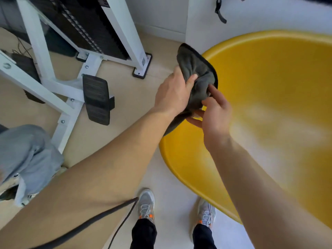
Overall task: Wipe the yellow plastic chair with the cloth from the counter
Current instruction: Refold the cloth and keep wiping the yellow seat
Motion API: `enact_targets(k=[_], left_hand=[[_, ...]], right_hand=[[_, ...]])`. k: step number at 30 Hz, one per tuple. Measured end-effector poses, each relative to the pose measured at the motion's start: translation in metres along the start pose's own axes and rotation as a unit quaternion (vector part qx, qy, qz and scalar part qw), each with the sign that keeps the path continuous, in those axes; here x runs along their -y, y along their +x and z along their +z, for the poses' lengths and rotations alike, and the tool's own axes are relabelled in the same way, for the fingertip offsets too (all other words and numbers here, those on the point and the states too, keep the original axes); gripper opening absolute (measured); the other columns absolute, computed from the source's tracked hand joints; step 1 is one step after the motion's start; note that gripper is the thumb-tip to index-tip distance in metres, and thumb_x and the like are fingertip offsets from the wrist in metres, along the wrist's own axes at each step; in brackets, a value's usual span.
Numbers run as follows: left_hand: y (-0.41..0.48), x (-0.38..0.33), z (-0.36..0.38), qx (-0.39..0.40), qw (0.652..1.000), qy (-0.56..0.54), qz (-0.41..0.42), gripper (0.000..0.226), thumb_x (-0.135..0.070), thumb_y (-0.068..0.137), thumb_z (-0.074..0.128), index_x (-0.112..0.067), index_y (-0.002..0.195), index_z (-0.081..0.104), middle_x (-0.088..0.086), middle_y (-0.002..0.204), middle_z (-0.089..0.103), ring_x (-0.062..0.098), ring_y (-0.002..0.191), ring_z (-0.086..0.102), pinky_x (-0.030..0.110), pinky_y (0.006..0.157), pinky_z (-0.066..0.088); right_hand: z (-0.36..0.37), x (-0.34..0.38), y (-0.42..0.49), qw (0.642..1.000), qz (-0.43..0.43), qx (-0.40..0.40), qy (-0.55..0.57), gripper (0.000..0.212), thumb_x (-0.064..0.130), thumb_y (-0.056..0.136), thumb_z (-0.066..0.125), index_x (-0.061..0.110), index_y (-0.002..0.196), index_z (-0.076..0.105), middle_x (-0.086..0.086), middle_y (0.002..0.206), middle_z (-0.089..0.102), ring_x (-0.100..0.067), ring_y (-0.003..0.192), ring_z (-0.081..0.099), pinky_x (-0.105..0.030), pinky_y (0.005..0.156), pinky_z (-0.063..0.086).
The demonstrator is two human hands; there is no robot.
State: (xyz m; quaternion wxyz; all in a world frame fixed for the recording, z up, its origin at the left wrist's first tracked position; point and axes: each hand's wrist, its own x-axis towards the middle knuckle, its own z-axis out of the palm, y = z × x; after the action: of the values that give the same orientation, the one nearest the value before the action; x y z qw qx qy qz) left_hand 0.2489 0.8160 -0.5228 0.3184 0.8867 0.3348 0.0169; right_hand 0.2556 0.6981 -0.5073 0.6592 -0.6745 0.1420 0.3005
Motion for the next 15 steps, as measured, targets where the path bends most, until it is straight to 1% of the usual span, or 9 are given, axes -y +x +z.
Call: enact_targets(k=[2,3,4,6,8,9,11,13,15], left_hand=[[-0.007,0.003,0.008,-0.032,0.999,0.001,-0.014,0.043,-0.052,0.100,0.044,-0.013,0.118,0.048,0.008,0.111,0.066,0.030,0.100,0.063,0.040,0.080,0.050],[-0.014,0.009,0.011,-0.043,0.999,0.001,-0.014,0.042,-0.052,0.099,0.047,-0.014,0.117,0.048,0.006,0.108,0.066,0.028,0.096,0.064,0.039,0.077,0.051],[-0.022,0.018,0.014,-0.049,0.999,0.002,-0.014,0.042,-0.052,0.098,0.049,-0.015,0.117,0.048,0.004,0.105,0.066,0.025,0.092,0.064,0.038,0.074,0.051],[-0.035,0.034,0.017,-0.052,0.998,0.004,-0.020,0.042,-0.054,0.096,0.051,-0.016,0.115,0.048,0.000,0.100,0.065,0.019,0.085,0.062,0.033,0.068,0.047],[-0.046,0.043,0.018,-0.043,0.998,-0.003,-0.039,0.042,-0.055,0.095,0.052,-0.018,0.113,0.048,-0.004,0.096,0.062,0.016,0.082,0.058,0.030,0.068,0.042],[-0.050,0.044,0.018,-0.035,0.998,-0.012,-0.050,0.042,-0.056,0.095,0.052,-0.018,0.113,0.047,-0.006,0.095,0.060,0.015,0.082,0.057,0.029,0.069,0.042],[-0.052,0.044,0.018,-0.023,0.998,-0.019,-0.064,0.044,-0.056,0.095,0.050,-0.017,0.116,0.047,-0.006,0.099,0.059,0.018,0.087,0.060,0.029,0.072,0.043],[-0.045,0.040,0.017,-0.020,0.998,0.001,-0.066,0.048,-0.057,0.095,0.048,-0.015,0.118,0.047,0.001,0.104,0.063,0.024,0.093,0.063,0.030,0.072,0.044],[-0.031,0.033,0.016,-0.020,0.997,0.037,-0.057,0.052,-0.059,0.095,0.046,-0.012,0.115,0.046,0.007,0.104,0.064,0.028,0.092,0.064,0.032,0.071,0.043]], right_hand=[[-0.018,0.012,0.024,0.975,-0.109,-0.019,-0.193,0.050,0.017,0.085,0.045,0.027,0.131,0.063,0.009,0.117,0.069,-0.020,0.109,0.067,-0.037,0.093,0.055],[-0.028,0.021,0.037,0.947,-0.162,-0.041,-0.274,0.049,0.018,0.084,0.046,0.026,0.129,0.064,0.008,0.117,0.068,-0.022,0.112,0.065,-0.030,0.095,0.050],[-0.038,0.032,0.051,0.915,-0.217,-0.066,-0.334,0.048,0.020,0.083,0.047,0.024,0.128,0.064,0.002,0.120,0.065,-0.026,0.115,0.061,-0.028,0.095,0.046],[-0.057,0.057,0.079,0.832,-0.318,-0.120,-0.438,0.054,0.023,0.081,0.047,0.021,0.133,0.059,-0.011,0.132,0.054,-0.037,0.120,0.052,-0.038,0.100,0.040],[-0.076,0.082,0.108,0.745,-0.360,-0.163,-0.538,0.059,0.026,0.082,0.046,0.023,0.140,0.049,-0.012,0.144,0.046,-0.038,0.127,0.044,-0.045,0.102,0.035],[-0.085,0.091,0.123,0.714,-0.365,-0.158,-0.576,0.058,0.029,0.085,0.045,0.023,0.143,0.044,-0.010,0.150,0.042,-0.036,0.132,0.041,-0.048,0.106,0.032],[-0.098,0.099,0.147,0.688,-0.355,-0.122,-0.621,0.057,0.036,0.093,0.039,0.021,0.148,0.036,-0.010,0.155,0.037,-0.035,0.142,0.033,-0.054,0.114,0.025],[-0.102,0.097,0.163,0.682,-0.361,-0.101,-0.628,0.056,0.040,0.095,0.034,0.018,0.146,0.035,-0.012,0.150,0.039,-0.036,0.142,0.030,-0.059,0.115,0.022],[-0.099,0.092,0.167,0.679,-0.367,-0.109,-0.626,0.054,0.039,0.096,0.034,0.016,0.144,0.036,-0.014,0.144,0.041,-0.037,0.140,0.030,-0.061,0.116,0.020]])
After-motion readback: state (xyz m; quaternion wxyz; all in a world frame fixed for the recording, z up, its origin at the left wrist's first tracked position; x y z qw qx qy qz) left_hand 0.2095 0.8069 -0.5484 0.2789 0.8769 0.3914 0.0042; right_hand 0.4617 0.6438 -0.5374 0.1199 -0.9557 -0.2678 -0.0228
